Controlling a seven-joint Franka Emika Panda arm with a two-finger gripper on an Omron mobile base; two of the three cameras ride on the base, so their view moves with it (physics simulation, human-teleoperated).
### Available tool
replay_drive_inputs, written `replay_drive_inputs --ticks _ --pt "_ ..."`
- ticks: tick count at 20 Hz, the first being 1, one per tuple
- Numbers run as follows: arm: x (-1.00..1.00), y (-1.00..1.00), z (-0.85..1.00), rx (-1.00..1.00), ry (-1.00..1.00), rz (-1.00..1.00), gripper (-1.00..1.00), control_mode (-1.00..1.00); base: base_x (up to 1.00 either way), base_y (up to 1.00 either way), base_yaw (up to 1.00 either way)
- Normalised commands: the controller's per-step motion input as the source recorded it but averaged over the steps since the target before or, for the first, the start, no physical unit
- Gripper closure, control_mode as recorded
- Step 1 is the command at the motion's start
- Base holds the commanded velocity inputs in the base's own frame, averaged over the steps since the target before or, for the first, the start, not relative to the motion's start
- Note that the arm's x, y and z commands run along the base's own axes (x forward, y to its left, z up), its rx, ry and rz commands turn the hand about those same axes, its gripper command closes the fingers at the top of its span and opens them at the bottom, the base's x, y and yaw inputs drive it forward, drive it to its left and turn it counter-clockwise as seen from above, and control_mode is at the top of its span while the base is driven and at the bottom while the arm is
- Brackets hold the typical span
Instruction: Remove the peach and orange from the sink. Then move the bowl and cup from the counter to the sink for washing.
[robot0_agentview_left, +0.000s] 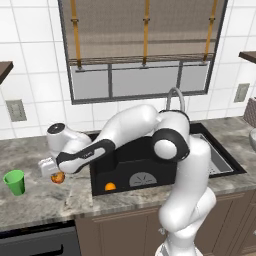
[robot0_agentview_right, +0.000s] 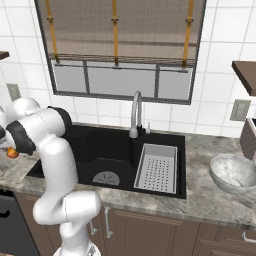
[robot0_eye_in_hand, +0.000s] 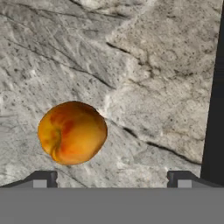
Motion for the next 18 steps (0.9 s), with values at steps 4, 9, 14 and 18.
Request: replay_drive_inputs --ticks 4,9,14,18 --pt "-0.02 -0.2 0.33 0.07 -0.02 0.0 -1.0 -1.0 0.0 0.0 0.0" --pt "-0.04 -0.26 0.3 0.11 0.0 0.0 -1.0 -1.0 0.0 0.0 0.0" --pt "-0.07 -0.32 0.23 0.13 0.0 0.0 -1.0 -1.0 0.0 0.0 0.0" --pt "-0.09 -0.38 0.17 0.1 0.0 0.0 -1.0 -1.0 0.0 0.0 0.0"
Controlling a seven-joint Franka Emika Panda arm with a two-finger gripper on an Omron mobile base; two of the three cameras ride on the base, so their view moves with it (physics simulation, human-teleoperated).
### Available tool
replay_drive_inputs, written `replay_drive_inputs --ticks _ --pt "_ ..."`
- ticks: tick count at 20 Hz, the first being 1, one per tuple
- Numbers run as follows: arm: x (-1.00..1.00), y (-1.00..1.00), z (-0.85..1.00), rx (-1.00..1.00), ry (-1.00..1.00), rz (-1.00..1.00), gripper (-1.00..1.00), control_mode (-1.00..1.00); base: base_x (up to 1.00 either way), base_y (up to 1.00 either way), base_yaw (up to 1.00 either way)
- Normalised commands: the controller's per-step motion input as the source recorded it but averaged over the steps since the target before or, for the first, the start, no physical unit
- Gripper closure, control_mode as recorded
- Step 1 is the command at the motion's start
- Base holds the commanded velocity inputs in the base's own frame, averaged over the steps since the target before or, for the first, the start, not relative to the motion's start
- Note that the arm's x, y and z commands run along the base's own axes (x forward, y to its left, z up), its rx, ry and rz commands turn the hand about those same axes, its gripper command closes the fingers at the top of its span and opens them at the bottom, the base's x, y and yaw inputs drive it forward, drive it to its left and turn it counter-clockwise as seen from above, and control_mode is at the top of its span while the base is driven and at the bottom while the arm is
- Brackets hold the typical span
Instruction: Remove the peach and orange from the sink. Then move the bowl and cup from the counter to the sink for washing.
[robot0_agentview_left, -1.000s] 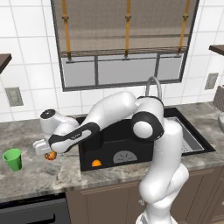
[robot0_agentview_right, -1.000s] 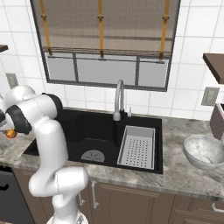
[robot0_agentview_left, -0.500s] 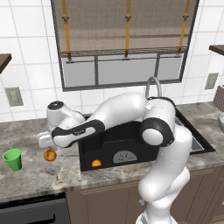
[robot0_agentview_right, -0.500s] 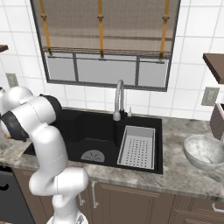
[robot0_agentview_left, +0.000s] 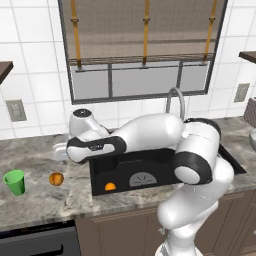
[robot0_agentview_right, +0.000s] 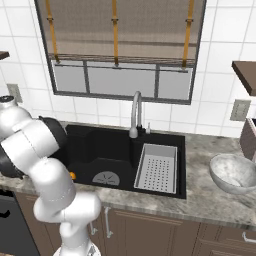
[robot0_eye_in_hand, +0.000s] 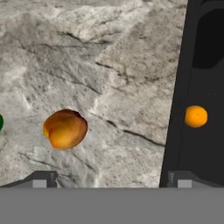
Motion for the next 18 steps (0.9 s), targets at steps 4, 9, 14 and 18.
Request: replay_drive_inputs --ticks 4,9,14,18 --pt "-0.09 -0.43 0.09 0.05 0.0 0.0 -1.0 -1.0 0.0 0.0 0.0" --pt "-0.05 -0.43 0.07 0.0 0.0 0.0 -1.0 -1.0 0.0 0.0 0.0" --pt "-0.04 -0.41 0.08 0.0 0.0 0.0 -1.0 -1.0 0.0 0.0 0.0" --pt "-0.03 -0.42 0.05 0.0 0.0 0.0 -1.0 -1.0 0.0 0.0 0.0"
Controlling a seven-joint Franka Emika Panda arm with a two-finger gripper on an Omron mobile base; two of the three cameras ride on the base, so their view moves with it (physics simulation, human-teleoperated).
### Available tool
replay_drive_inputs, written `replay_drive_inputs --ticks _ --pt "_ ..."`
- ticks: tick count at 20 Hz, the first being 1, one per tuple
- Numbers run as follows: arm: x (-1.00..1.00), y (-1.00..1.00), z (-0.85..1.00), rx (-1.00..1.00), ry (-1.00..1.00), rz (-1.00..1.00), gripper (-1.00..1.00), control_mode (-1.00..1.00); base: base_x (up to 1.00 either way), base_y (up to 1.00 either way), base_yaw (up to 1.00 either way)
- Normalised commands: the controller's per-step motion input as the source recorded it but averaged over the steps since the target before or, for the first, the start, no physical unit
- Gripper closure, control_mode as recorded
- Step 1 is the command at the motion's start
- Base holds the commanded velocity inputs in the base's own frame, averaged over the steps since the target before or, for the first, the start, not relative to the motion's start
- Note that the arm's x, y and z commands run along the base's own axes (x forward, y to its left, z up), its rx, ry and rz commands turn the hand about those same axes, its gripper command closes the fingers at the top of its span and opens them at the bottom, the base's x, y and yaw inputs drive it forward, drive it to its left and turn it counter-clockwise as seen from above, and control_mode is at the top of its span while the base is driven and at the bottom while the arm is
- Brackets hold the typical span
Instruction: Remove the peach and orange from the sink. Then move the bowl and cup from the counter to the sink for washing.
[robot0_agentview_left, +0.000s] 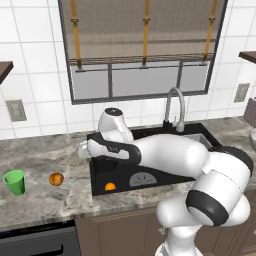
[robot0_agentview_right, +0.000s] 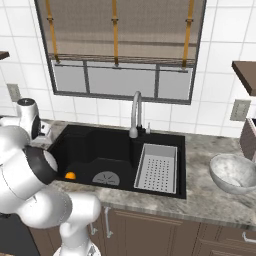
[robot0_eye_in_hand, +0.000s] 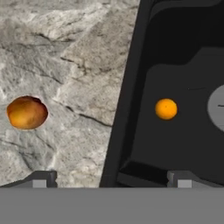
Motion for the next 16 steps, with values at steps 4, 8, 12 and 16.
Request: replay_drive_inputs --ticks 4,8,12,16 --pt "0.0 -0.45 0.03 0.0 0.0 0.0 -1.0 -1.0 0.0 0.0 0.0" --pt "0.0 -0.42 0.0 0.0 0.01 0.0 -1.0 -1.0 0.0 0.0 0.0" --pt "0.0 -0.4 0.0 0.0 0.01 0.01 -1.0 -1.0 0.0 0.0 0.0" --pt "0.0 -0.38 0.0 0.0 0.0 0.04 -1.0 -1.0 0.0 0.0 0.0"
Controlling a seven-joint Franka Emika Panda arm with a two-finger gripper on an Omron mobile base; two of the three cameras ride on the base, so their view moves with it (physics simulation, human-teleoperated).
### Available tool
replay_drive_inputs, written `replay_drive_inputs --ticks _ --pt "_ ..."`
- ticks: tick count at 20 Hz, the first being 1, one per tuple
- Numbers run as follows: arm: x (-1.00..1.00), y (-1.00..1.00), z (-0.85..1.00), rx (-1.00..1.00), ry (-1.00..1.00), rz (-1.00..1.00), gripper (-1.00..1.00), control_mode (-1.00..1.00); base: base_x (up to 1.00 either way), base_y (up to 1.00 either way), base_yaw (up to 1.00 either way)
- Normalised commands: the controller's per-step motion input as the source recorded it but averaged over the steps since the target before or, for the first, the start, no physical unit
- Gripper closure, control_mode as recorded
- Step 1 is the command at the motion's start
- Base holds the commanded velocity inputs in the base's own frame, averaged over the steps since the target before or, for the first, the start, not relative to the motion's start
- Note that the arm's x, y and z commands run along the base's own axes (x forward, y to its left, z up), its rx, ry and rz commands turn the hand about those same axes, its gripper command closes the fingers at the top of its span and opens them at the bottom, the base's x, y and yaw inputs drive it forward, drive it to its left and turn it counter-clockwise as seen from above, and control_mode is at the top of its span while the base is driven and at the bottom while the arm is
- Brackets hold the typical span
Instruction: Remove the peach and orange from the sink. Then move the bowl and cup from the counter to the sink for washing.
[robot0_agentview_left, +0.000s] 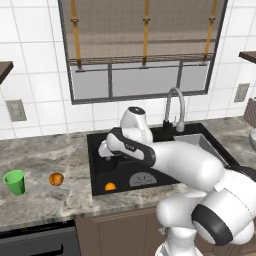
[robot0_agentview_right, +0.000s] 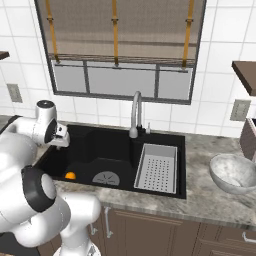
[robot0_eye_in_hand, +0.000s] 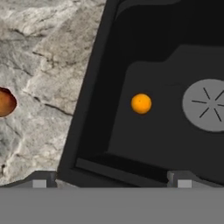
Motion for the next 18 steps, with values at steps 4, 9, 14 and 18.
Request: replay_drive_inputs --ticks 4,9,14,18 --pt "0.0 -0.36 0.0 0.0 0.0 0.04 -1.0 -1.0 0.0 0.0 0.0" --pt "0.0 -0.25 -0.06 0.0 0.01 0.04 -1.0 -1.0 0.0 0.0 0.0" --pt "0.0 -0.18 -0.09 0.0 0.05 0.06 -1.0 -1.0 0.0 0.0 0.0" --pt "0.02 -0.17 -0.14 0.0 0.02 0.04 -1.0 -1.0 0.0 0.0 0.0"
